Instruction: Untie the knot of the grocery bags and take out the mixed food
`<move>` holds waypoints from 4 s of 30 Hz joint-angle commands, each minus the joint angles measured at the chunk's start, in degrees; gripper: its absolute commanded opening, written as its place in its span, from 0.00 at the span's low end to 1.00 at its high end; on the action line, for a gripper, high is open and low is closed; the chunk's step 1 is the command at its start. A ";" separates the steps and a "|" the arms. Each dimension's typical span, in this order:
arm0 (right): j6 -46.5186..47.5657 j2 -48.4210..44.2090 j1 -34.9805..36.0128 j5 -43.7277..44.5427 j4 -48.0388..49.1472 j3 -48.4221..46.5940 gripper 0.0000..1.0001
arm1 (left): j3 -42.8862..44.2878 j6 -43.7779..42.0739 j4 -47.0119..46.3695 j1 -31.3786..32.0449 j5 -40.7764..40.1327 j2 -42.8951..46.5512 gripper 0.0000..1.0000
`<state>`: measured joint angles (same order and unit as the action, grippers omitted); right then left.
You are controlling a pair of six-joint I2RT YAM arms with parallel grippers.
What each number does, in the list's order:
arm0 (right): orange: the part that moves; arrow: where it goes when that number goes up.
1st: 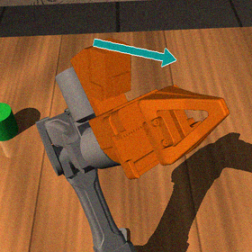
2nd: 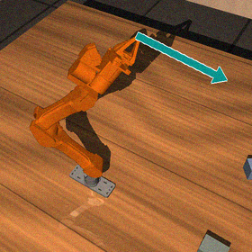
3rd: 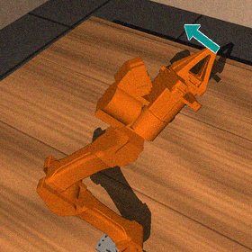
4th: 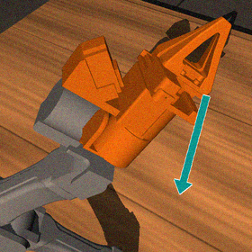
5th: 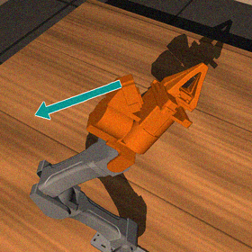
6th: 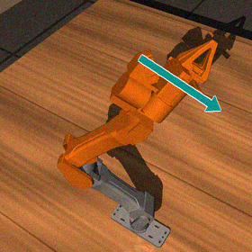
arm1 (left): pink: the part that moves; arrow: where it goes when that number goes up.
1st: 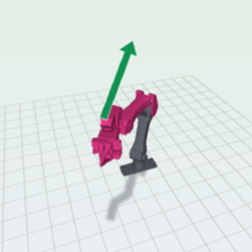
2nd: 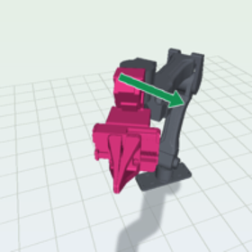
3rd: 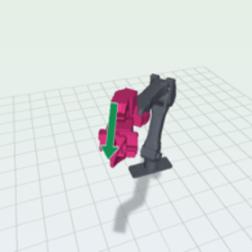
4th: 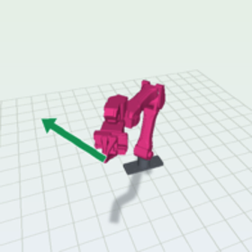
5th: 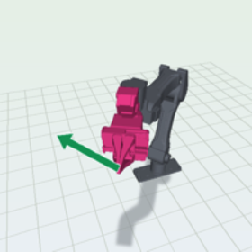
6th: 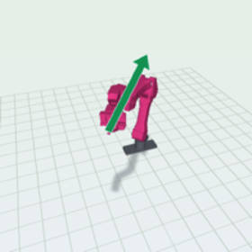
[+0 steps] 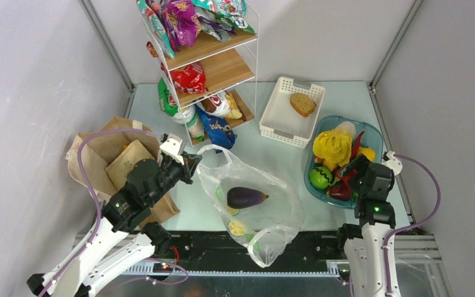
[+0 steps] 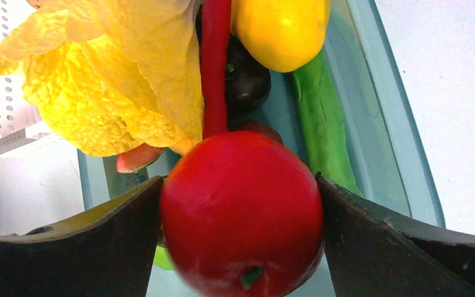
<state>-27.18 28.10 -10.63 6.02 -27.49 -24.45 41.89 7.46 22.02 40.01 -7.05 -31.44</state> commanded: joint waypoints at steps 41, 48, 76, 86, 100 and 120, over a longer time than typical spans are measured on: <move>-3.61 6.26 69.21 -0.41 19.67 -11.19 0.69 | 0.68 -0.71 -0.99 0.09 -0.38 -0.17 0.00; -3.93 23.63 79.60 7.11 24.71 -13.34 0.62 | 0.66 -0.70 -0.97 0.10 -0.33 -0.04 0.00; -5.20 63.92 76.70 28.74 37.72 -24.62 0.98 | 0.91 -0.35 -0.99 0.09 1.71 0.77 0.00; -10.66 71.63 73.32 22.33 36.81 -25.21 0.98 | 0.93 -0.26 -0.98 0.09 2.12 1.11 0.00; -9.58 61.49 78.84 28.54 23.20 -25.21 0.99 | 0.91 -0.34 -0.93 0.12 1.70 1.20 0.00; -59.90 51.07 87.59 33.73 -6.37 -28.07 0.99 | 1.00 -0.34 -0.97 0.11 1.81 1.68 0.00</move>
<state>-71.90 76.47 76.36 36.25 -29.76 -48.58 41.89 7.46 22.04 40.01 -5.58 -30.00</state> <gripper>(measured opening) 0.993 0.005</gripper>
